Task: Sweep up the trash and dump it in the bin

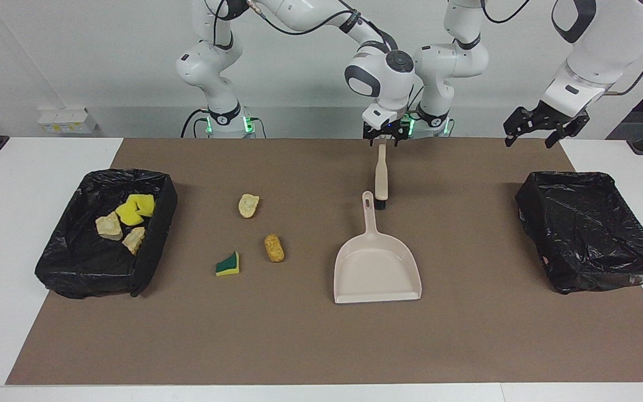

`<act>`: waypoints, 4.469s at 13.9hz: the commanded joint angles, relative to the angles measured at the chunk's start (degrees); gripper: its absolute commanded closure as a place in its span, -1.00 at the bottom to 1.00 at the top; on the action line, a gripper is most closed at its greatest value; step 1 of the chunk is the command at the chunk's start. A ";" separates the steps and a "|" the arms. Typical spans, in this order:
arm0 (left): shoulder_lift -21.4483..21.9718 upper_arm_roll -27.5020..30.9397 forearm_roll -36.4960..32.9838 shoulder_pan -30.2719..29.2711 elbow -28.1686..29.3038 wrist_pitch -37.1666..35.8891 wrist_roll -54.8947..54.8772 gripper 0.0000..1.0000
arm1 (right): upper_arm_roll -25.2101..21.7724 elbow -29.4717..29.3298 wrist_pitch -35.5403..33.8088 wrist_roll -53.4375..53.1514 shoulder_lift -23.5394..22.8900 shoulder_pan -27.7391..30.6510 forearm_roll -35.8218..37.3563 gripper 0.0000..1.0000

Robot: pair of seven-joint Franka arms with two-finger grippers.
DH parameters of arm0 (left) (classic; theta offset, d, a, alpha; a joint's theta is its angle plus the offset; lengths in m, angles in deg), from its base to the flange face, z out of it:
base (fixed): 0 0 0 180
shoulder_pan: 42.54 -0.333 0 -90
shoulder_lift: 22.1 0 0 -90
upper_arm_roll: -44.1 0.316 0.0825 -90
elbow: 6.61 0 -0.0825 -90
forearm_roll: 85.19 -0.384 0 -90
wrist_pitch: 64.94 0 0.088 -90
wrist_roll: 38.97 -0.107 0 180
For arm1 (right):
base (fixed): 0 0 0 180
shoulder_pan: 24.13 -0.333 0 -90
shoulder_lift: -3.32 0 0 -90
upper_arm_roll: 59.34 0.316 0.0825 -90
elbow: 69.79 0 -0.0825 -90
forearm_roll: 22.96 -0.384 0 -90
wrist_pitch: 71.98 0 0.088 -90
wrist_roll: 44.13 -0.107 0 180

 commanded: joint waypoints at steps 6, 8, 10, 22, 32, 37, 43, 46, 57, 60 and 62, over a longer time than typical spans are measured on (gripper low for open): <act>0.69 0.27 -0.28 0.46 0.80 0.14 0.60 -1.00 | -0.16 3.24 2.98 -2.12 0.75 -1.06 -0.93 -0.20; 0.69 0.27 -0.28 0.46 0.80 0.14 0.60 -1.00 | -0.25 3.06 2.98 -2.03 0.58 -0.88 -0.84 -0.08; 0.69 0.27 -0.28 0.46 0.80 0.14 0.60 -1.00 | -0.25 2.88 4.02 -2.03 0.31 -0.62 -0.41 -0.08; 0.07 0.27 -0.01 0.46 0.62 5.50 0.60 -1.00 | -1.04 2.62 5.26 -1.95 0.66 1.14 0.65 1.00; -1.25 0.01 2.27 2.57 0.18 8.75 6.83 -1.00 | -0.43 4.72 -22.74 -12.93 8.39 1.75 -0.31 1.00; -4.05 0.01 3.68 6.34 0.10 13.48 12.45 -1.00 | -0.96 9.64 -29.45 -17.58 9.63 6.49 0.91 1.00; -12.92 -0.08 6.13 16.09 0.45 22.71 12.64 -1.00 | -0.96 12.46 -35.42 -24.87 10.59 13.60 6.36 1.00; -18.63 -0.08 6.40 22.24 0.80 28.07 18.06 -1.00 | -0.96 15.88 -36.05 -25.59 13.32 18.00 6.89 1.00; -15.22 -0.17 7.37 31.66 17.14 36.78 20.55 -1.00 | -0.78 20.56 -15.05 -19.02 11.48 28.55 15.59 1.00; -16.44 -0.08 7.55 32.36 17.23 38.10 22.12 -1.00 | -0.69 14.95 -12.50 -14.62 7.62 31.27 15.51 1.00; -16.45 -0.08 7.55 32.63 17.41 38.29 22.31 -0.97 | -0.61 10.03 -10.22 -11.45 4.81 33.91 14.72 1.00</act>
